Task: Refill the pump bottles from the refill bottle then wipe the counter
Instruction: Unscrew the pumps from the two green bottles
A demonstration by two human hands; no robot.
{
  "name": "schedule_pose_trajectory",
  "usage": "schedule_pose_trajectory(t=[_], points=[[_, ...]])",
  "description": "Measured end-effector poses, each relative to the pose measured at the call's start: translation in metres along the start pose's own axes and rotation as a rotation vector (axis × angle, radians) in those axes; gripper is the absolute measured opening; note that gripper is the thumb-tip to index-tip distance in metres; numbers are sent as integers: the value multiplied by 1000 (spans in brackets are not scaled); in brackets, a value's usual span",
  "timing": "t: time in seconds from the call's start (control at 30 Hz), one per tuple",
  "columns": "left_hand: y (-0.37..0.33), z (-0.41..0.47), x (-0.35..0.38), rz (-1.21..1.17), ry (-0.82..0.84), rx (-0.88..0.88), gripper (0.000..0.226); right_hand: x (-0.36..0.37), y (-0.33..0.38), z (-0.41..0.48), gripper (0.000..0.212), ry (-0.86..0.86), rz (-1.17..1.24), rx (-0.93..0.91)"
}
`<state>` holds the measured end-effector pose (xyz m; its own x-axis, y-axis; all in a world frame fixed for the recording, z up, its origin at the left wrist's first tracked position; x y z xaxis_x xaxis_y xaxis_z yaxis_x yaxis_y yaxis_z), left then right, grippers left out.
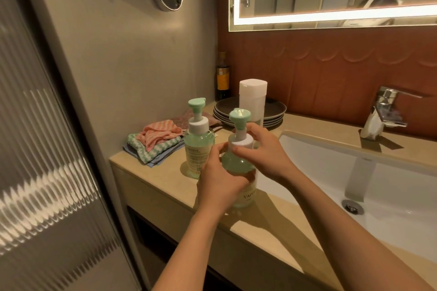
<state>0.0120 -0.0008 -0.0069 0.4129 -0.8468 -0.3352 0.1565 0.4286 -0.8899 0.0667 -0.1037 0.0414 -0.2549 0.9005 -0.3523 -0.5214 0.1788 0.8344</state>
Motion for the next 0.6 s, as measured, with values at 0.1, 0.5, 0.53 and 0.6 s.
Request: schedule_pose_trajectory(t=[0.1,0.5,0.53,0.6], points=[[4,1,1,-5,-4,-18,68,5,-7,4,54,10,-167,3],[4,1,1,-29,-3,-17,68,2,-4,3,52,-27,-148,21],[5,1,2,-29,0,-23,68,3,-6,4,59,-47,-253,12],[6,2,2,-39,7,-32,67,4,-3,4,69,-121,-443,10]])
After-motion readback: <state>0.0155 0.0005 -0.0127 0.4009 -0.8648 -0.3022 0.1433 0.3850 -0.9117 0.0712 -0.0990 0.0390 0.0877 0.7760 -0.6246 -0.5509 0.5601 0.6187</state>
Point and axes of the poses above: each hand's wrist, its own z-axis towards the middle knuckle, its own x-axis out of the palm, y = z × x, the point moved 4 cm from there along z, towards the middle knuckle, and after that the axes turned 4 degrees about z, right-handed, at the moved point
